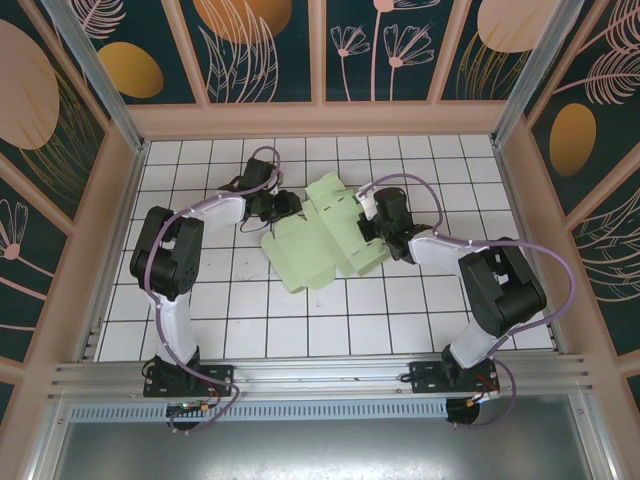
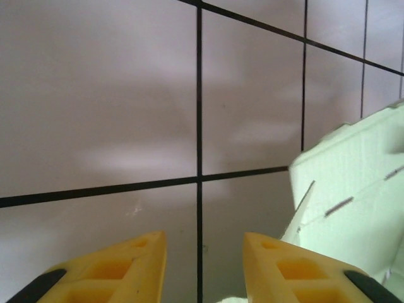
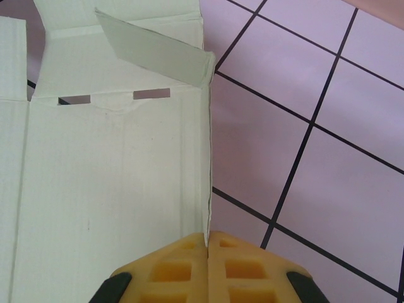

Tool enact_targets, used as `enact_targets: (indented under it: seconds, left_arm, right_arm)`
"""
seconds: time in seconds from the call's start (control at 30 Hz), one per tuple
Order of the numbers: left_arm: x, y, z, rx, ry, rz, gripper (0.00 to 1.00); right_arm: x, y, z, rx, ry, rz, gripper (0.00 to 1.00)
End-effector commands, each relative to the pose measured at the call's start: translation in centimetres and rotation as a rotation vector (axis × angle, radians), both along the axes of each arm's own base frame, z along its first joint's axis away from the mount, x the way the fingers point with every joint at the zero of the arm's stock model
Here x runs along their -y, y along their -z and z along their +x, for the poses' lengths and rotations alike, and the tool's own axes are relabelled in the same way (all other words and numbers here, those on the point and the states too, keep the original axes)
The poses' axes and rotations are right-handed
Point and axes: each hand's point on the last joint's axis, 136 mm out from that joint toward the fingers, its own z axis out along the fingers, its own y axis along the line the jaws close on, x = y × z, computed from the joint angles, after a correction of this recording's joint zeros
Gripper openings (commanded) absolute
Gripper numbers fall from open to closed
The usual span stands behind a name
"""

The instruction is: Fold the paper box

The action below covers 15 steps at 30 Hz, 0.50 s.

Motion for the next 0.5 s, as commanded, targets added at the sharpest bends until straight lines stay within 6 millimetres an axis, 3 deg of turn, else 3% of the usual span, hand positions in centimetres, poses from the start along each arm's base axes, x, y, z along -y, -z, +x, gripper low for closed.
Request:
enact_targets:
  seconds: [0.0,0.27,0.37,0.47]
  left_arm:
    - [1.3,-2.0,-1.3,0.002,0.083,-0.082,0.36]
    - [3.5,-3.6,-2.7,-0.002,0.157,-0.207,0.37]
    - [3.7,-2.5,-3.2,-0.025,0.173,-0.178,0.36]
    - [3.2,0.3,-3.8,-0.068,0.172,-0.076,0.37]
  right_arm:
    - [-1.0,-0.9,0.6,0.009,-0.009,0.028,0.00]
    - [-1.7,-0.6,0.7,0.003,-0.019,0.031,0.00]
    - [-1.7,-0.6,0.7,0.004,-0.021,0.028,0.00]
    - [-1.7,-1.0,0.7,0.014,-0.019,0.029,0.00]
